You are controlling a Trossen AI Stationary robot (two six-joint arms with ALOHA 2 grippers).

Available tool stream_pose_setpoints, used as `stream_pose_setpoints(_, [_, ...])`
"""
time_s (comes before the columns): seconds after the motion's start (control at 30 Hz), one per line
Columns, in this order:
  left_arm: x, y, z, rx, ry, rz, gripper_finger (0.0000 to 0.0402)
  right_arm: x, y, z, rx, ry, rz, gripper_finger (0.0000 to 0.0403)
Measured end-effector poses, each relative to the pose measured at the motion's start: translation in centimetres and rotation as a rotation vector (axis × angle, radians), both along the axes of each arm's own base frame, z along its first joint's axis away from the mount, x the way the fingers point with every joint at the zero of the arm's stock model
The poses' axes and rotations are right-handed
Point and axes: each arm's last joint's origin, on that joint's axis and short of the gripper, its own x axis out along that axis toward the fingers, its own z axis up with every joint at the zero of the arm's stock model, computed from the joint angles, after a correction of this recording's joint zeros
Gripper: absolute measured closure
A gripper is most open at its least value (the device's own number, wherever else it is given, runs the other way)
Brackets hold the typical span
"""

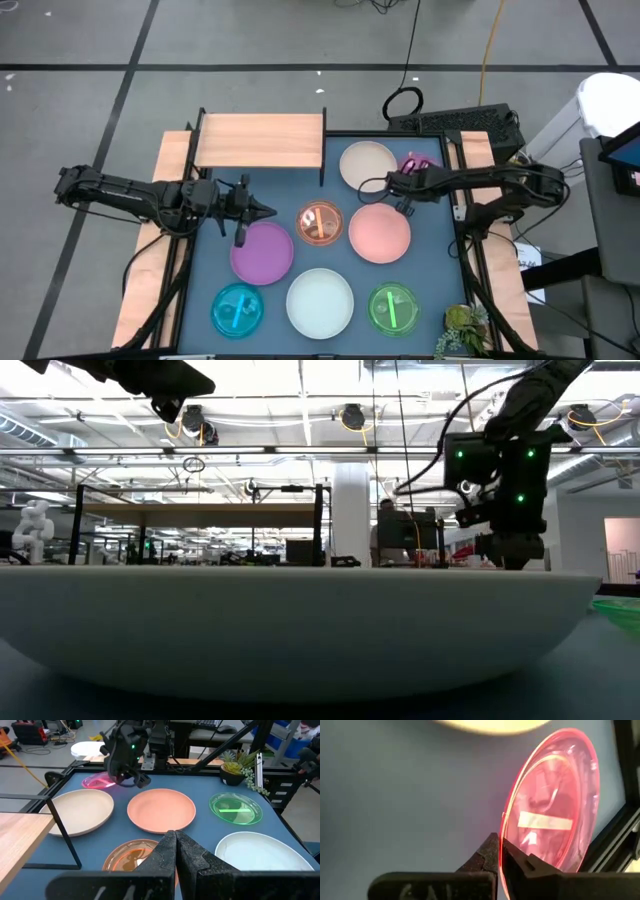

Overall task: Place and stack plates onto a shelf
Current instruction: Put the light pink plate on the shelf

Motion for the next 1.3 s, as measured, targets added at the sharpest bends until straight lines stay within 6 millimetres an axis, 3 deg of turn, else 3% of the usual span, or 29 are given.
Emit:
stream_pose_setpoints(0.3, [0.0, 0.0, 0.0, 0.001, 0.0, 0.0, 0.04, 0.0, 1.1, 2.3, -0.031, -0.114, 0.04, 0.0403])
stream_pose_setpoints(0.47, [0.0, 0.0, 0.0, 0.001, -0.001, -0.001, 0.04, 0.6, 1.5, 4.5, -0.031, -0.13, 0.05, 0.0403])
stream_pose_setpoints(0.8, [0.0, 0.0, 0.0, 0.001, 0.001, -0.001, 0.04, 2.9, 2.4, 10.5, -0.057, -0.256, 0.1, 0.0403])
stream_pose_setpoints(1.1, [-0.1, 0.0, -0.3, 0.004, 0.027, 0.0, 0.04, 4.5, 3.4, 17.2, -0.148, -0.448, 0.16, 0.0403])
stream_pose_setpoints(1.3, [-0.1, 0.0, -0.2, 0.002, 0.026, 0.001, 0.04, 6.2, 4.4, 20.1, -0.169, -0.522, 0.256, 0.0403])
